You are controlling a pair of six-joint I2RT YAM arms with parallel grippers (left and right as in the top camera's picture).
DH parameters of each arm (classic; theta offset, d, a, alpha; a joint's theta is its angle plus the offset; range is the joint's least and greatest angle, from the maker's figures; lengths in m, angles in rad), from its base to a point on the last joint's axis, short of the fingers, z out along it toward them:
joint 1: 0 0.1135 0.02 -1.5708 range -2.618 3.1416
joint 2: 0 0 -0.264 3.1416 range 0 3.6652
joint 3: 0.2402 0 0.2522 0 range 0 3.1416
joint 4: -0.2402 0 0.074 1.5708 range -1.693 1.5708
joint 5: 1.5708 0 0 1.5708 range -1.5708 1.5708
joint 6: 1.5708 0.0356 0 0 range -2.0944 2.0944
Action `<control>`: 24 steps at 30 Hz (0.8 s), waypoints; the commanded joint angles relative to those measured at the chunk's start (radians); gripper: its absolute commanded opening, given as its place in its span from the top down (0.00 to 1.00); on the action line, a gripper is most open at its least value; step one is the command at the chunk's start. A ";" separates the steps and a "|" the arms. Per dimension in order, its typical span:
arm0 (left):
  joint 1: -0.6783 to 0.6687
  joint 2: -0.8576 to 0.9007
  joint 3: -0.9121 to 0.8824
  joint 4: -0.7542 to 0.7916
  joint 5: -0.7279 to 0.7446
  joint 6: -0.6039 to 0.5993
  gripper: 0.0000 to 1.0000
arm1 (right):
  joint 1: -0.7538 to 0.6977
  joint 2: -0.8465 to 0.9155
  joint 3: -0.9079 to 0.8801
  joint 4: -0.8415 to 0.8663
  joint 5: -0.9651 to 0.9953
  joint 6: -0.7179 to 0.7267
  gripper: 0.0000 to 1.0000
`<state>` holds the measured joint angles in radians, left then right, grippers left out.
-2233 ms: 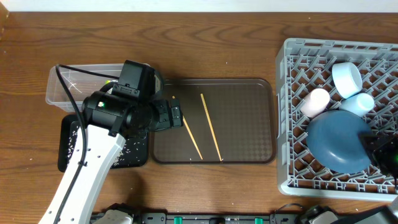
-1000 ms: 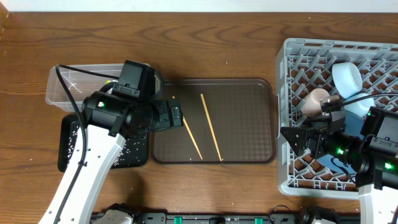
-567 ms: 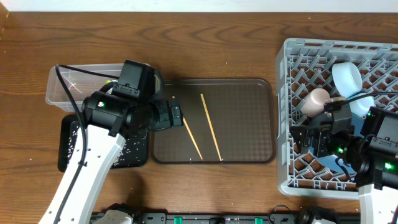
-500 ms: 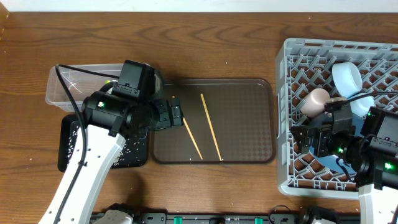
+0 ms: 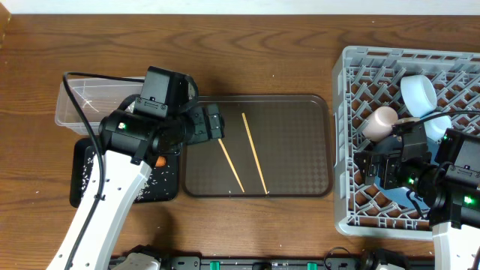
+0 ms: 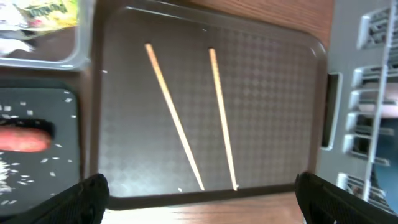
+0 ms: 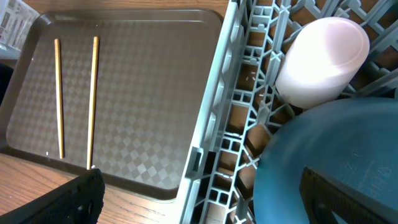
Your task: Sort waste into correct bins and load items into the dishwasher rack
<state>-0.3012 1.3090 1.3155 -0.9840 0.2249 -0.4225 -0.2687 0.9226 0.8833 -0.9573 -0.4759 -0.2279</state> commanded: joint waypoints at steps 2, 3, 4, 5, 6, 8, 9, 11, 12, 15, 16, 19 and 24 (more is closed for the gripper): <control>0.005 0.028 0.016 -0.004 -0.105 -0.045 0.02 | 0.007 0.000 0.019 0.000 0.002 -0.013 0.01; 0.005 0.038 0.014 -0.004 -0.106 -0.066 0.02 | 0.007 0.000 0.019 0.000 0.002 -0.013 0.01; 0.005 0.050 0.013 -0.004 -0.106 -0.086 0.02 | 0.007 0.000 0.019 0.000 0.002 -0.013 0.01; 0.005 0.062 0.012 -0.003 -0.106 -0.101 0.01 | 0.007 0.000 0.019 0.000 0.002 -0.013 0.01; 0.005 0.080 0.012 -0.001 -0.106 -0.108 0.01 | 0.007 0.000 0.019 0.000 0.002 -0.013 0.01; 0.005 0.116 0.012 0.003 -0.106 -0.108 0.00 | 0.007 0.000 0.019 0.000 0.002 -0.013 0.01; 0.005 0.138 0.012 0.003 -0.106 -0.108 0.01 | 0.007 0.000 0.019 0.000 0.002 -0.013 0.01; 0.005 0.187 0.012 0.003 -0.106 -0.108 0.02 | 0.007 0.000 0.019 0.000 0.002 -0.013 0.01; 0.005 0.210 0.012 0.004 -0.106 -0.108 0.02 | 0.007 0.000 0.019 0.000 0.002 -0.013 0.01; 0.006 0.290 0.012 0.016 -0.106 -0.107 0.01 | 0.007 0.000 0.019 0.000 0.002 -0.013 0.01; 0.005 0.313 0.012 0.023 -0.106 -0.107 0.02 | 0.007 0.000 0.019 0.000 0.002 -0.013 0.01; 0.005 0.381 0.012 0.052 -0.106 -0.108 0.04 | 0.007 0.000 0.019 0.000 0.002 -0.013 0.01; 0.004 0.462 0.012 0.074 -0.095 -0.108 0.05 | 0.007 0.000 0.019 0.000 0.002 -0.013 0.01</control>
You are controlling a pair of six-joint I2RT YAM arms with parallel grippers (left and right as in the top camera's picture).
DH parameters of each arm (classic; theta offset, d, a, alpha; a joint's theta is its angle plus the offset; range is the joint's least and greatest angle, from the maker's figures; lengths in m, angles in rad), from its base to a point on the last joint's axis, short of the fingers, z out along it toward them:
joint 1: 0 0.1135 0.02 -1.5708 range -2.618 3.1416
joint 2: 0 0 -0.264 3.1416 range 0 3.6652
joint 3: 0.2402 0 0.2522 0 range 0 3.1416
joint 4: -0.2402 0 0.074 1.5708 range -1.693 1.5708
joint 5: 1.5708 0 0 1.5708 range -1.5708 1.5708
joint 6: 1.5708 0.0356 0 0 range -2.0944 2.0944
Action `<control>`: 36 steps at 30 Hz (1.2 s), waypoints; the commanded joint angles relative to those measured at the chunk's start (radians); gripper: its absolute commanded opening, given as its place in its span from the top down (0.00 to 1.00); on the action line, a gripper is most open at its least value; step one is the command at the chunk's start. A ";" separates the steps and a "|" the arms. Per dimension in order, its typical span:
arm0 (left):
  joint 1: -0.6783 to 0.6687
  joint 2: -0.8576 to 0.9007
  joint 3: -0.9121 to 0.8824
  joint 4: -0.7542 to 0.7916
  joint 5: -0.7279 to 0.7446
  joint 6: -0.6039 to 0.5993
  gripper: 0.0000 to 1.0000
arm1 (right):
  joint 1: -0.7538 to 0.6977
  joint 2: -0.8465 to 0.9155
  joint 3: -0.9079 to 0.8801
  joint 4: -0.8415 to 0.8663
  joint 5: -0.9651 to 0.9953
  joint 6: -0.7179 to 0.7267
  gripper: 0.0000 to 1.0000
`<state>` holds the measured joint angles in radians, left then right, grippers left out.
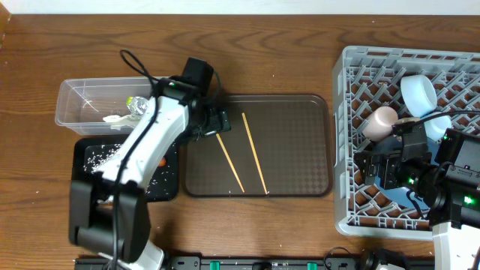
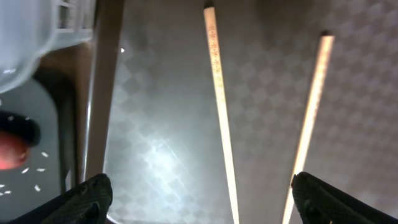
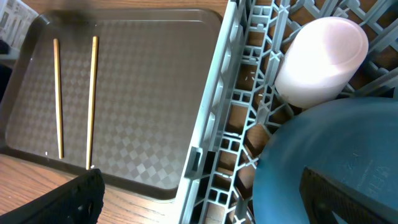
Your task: Sort waste into correct bins and load items into the dishwasher rack
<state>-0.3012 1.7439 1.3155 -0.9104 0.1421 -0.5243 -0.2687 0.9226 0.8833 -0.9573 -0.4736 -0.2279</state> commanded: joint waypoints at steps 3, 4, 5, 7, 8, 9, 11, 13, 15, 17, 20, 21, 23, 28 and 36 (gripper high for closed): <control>0.001 0.058 0.010 0.003 -0.002 -0.011 0.05 | 0.007 0.000 0.019 0.000 -0.001 -0.013 0.01; 0.000 0.065 0.008 0.008 0.003 -0.016 0.06 | 0.007 0.000 0.019 0.000 0.000 -0.013 0.01; -0.001 0.069 0.003 0.014 0.004 -0.024 0.06 | 0.007 0.000 0.019 0.000 0.000 -0.013 0.01; -0.005 0.074 -0.012 0.035 0.006 -0.036 0.06 | 0.007 0.000 0.019 0.000 0.000 -0.013 0.01; -0.010 0.076 -0.025 0.054 0.007 -0.040 0.06 | 0.007 0.000 0.019 0.000 -0.001 -0.013 0.01; -0.013 0.076 -0.034 0.066 0.006 -0.045 0.07 | 0.007 0.000 0.019 0.000 0.000 -0.013 0.01; -0.023 0.076 -0.058 0.097 0.006 -0.064 0.07 | 0.007 0.000 0.019 0.000 0.000 -0.013 0.01; -0.034 0.076 -0.079 0.120 0.006 -0.081 0.07 | 0.007 0.000 0.019 0.000 -0.001 -0.013 0.01; -0.043 0.076 -0.103 0.147 0.006 -0.110 0.10 | 0.007 0.000 0.019 0.000 0.000 -0.013 0.01; -0.051 0.076 -0.137 0.181 0.006 -0.153 0.11 | 0.007 0.000 0.019 0.000 0.000 -0.013 0.01; -0.059 0.076 -0.179 0.227 0.006 -0.196 0.10 | 0.007 0.000 0.019 0.000 0.000 -0.013 0.01; -0.061 0.076 -0.192 0.243 0.006 -0.204 0.10 | 0.007 0.000 0.019 0.000 0.000 -0.013 0.01; -0.064 0.076 -0.225 0.283 0.006 -0.215 0.11 | 0.007 0.000 0.019 0.000 -0.001 -0.013 0.01; -0.061 0.066 -0.235 0.302 0.007 -0.209 0.10 | 0.007 0.000 0.019 0.000 0.000 -0.013 0.01; -0.056 -0.090 -0.184 0.287 0.006 -0.185 0.10 | 0.007 0.000 0.019 0.000 0.000 -0.013 0.01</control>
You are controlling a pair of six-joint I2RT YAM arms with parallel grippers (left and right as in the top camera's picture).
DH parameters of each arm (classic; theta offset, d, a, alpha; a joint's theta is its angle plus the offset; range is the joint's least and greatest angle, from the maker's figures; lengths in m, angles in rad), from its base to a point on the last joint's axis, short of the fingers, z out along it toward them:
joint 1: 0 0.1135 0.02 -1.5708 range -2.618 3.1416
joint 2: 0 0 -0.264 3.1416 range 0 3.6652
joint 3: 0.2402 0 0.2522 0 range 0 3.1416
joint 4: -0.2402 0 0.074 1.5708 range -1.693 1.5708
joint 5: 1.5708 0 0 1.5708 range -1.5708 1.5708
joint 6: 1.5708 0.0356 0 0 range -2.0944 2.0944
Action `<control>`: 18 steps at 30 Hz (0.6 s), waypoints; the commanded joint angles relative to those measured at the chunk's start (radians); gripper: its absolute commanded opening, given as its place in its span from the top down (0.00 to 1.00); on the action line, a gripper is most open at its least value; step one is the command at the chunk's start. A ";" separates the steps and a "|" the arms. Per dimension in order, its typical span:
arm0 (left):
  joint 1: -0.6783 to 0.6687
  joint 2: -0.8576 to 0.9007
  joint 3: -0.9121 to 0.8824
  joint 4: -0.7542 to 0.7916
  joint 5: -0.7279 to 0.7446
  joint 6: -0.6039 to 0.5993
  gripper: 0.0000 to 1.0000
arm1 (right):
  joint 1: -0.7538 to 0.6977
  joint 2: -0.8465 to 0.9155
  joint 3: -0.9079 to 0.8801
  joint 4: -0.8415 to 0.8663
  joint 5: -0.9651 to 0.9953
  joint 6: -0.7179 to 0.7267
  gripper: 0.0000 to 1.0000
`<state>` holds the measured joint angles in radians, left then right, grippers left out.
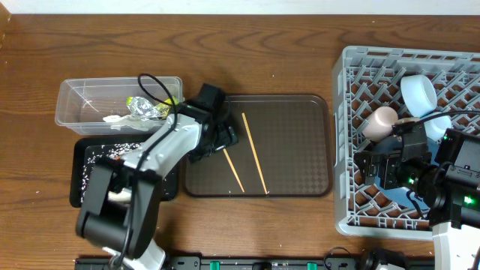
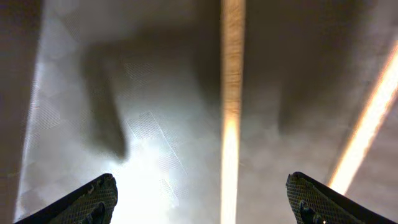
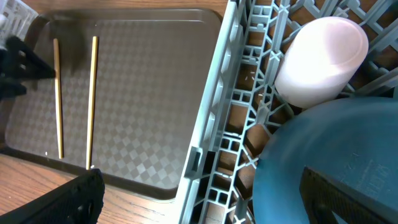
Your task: Sort waste into correct bins and load items into the dishwasher rack
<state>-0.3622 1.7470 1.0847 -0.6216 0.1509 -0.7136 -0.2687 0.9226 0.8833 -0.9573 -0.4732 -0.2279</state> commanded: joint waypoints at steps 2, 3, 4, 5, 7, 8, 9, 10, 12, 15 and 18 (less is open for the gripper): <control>0.005 -0.177 0.054 -0.002 -0.003 0.030 0.10 | 0.007 0.000 0.019 0.000 -0.001 -0.013 0.01; 0.005 -0.216 0.056 -0.002 -0.004 0.042 0.10 | 0.007 0.000 0.019 0.000 -0.001 -0.013 0.01; 0.006 -0.254 0.057 -0.002 -0.007 0.051 0.10 | 0.007 0.000 0.019 0.000 -0.001 -0.013 0.01; 0.011 -0.299 0.057 -0.002 -0.013 0.056 0.10 | 0.007 0.000 0.019 0.000 -0.001 -0.013 0.01; 0.030 -0.378 0.057 -0.007 -0.014 0.059 0.09 | 0.007 0.000 0.019 0.000 -0.001 -0.013 0.01; 0.046 -0.417 0.057 -0.011 -0.014 0.059 0.09 | 0.007 0.000 0.019 0.000 -0.001 -0.013 0.01; 0.061 -0.446 0.057 -0.016 -0.014 0.059 0.05 | 0.007 0.000 0.019 0.000 -0.001 -0.013 0.01; 0.082 -0.478 0.057 -0.021 -0.014 0.059 0.04 | 0.007 0.000 0.019 0.000 -0.001 -0.013 0.01; 0.123 -0.532 0.056 -0.030 -0.014 0.059 0.02 | 0.007 0.000 0.019 0.000 -0.001 -0.013 0.01; 0.169 -0.591 0.056 -0.051 -0.014 0.058 0.02 | 0.007 0.000 0.019 0.002 -0.002 -0.013 0.01; 0.188 -0.626 0.056 -0.055 -0.014 0.058 0.02 | 0.007 0.000 0.019 0.004 -0.021 -0.012 0.01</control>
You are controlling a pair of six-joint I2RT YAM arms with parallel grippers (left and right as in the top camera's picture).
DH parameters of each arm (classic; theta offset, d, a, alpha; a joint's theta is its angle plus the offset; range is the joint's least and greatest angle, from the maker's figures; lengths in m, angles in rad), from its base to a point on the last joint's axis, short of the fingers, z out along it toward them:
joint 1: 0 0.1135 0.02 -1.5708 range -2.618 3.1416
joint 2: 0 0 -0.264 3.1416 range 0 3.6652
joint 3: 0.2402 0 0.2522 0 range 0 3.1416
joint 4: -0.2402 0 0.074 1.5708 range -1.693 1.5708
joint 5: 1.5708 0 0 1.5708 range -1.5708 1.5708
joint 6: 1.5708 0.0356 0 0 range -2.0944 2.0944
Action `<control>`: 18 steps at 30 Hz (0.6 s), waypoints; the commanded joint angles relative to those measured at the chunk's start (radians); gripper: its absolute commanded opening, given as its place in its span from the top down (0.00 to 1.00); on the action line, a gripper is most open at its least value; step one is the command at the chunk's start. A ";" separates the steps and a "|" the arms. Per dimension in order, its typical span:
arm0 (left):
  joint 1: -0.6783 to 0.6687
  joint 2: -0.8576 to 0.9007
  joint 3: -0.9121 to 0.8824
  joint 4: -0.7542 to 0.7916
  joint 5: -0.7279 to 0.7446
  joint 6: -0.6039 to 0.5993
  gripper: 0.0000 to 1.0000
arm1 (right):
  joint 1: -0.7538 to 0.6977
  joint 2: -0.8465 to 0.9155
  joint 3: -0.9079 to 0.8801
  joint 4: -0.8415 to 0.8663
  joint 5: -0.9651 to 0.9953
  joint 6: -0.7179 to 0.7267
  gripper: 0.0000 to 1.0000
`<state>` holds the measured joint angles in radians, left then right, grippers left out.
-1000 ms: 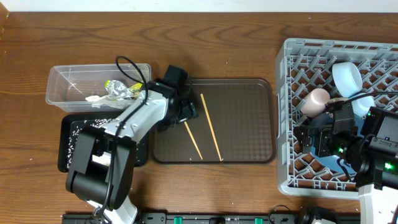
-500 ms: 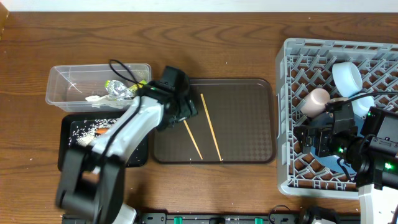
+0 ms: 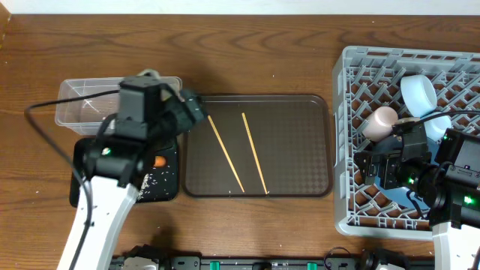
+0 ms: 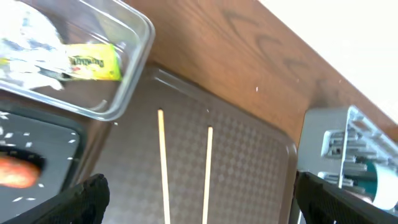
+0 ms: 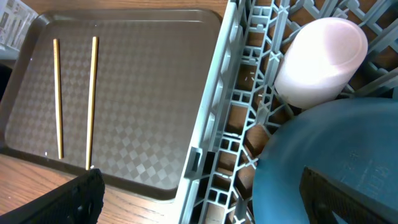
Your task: Sort waste into correct bins and load items into the dishwasher rack
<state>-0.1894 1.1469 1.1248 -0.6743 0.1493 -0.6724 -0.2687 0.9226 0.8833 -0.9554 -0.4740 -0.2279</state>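
Note:
Two wooden chopsticks [image 3: 226, 153] [image 3: 254, 152] lie side by side on the brown tray [image 3: 300, 150]; the left wrist view shows them as the left chopstick [image 4: 162, 168] and the right chopstick [image 4: 206, 174]. My left gripper [image 3: 193, 109] hangs open and empty above the tray's left edge, its fingertips [image 4: 87, 198] spread wide of both sticks. My right gripper [image 5: 202, 202] is open and empty over the left side of the grey dish rack [image 3: 346, 150], which holds a pink cup [image 5: 320, 53], a blue plate [image 5: 323, 174] and a pale blue bowl [image 3: 418, 93].
A clear bin [image 3: 79, 105] with wrappers [image 4: 93, 62] stands at the back left. In front of it, a black bin [image 3: 161, 184] holds rice grains and an orange scrap [image 4: 18, 171]. The rack's wall [image 5: 208, 118] borders the tray on the right.
My left gripper was low on the tray, open around the left chopstick. It is now raised and back over the tray's left edge, still open and empty. The chopsticks lie as before.
My left gripper hung open over the tray's left edge. Then it was lower, near the left chopstick's far end, then right down around that stick. Now it is raised with nothing in it. The right arm stayed still over the rack throughout.

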 commanded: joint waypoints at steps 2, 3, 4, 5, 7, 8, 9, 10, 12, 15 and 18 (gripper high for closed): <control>0.015 -0.032 0.016 -0.002 -0.012 0.017 0.02 | 0.007 0.000 0.019 0.000 -0.080 -0.011 0.01; 0.015 -0.031 0.016 -0.002 -0.012 0.017 0.02 | 0.007 0.000 0.019 -0.002 -0.111 -0.010 0.01; 0.015 -0.030 0.016 -0.002 -0.012 0.017 0.02 | 0.007 0.000 0.019 0.000 -0.146 0.005 0.01; 0.015 -0.029 0.016 -0.002 -0.012 0.017 0.02 | 0.007 0.000 0.019 0.023 -0.185 0.058 0.01; 0.015 -0.028 0.014 -0.002 -0.012 0.017 0.02 | 0.007 0.000 0.019 0.050 -0.265 0.201 0.01; 0.015 -0.028 0.014 -0.003 -0.012 0.017 0.02 | 0.008 0.000 0.019 0.050 -0.303 0.255 0.01; 0.015 -0.028 0.013 -0.002 -0.012 0.017 0.02 | 0.008 0.000 0.019 0.050 -0.358 0.321 0.01; 0.015 -0.028 0.012 -0.003 -0.012 0.017 0.02 | 0.008 0.003 0.019 0.053 -0.399 0.341 0.01; 0.015 -0.028 0.011 -0.003 -0.012 0.017 0.02 | 0.009 0.007 0.019 0.069 -0.437 0.310 0.04; 0.015 -0.028 0.011 -0.005 -0.012 0.017 0.02 | 0.045 0.012 0.019 0.106 -0.436 0.309 0.09; 0.015 -0.026 0.012 -0.005 -0.012 0.017 0.02 | 0.133 0.021 0.020 0.167 -0.435 0.309 0.07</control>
<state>-0.1791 1.1206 1.1248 -0.6769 0.1497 -0.6724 -0.2058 0.9363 0.8837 -0.8177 -0.8494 0.0528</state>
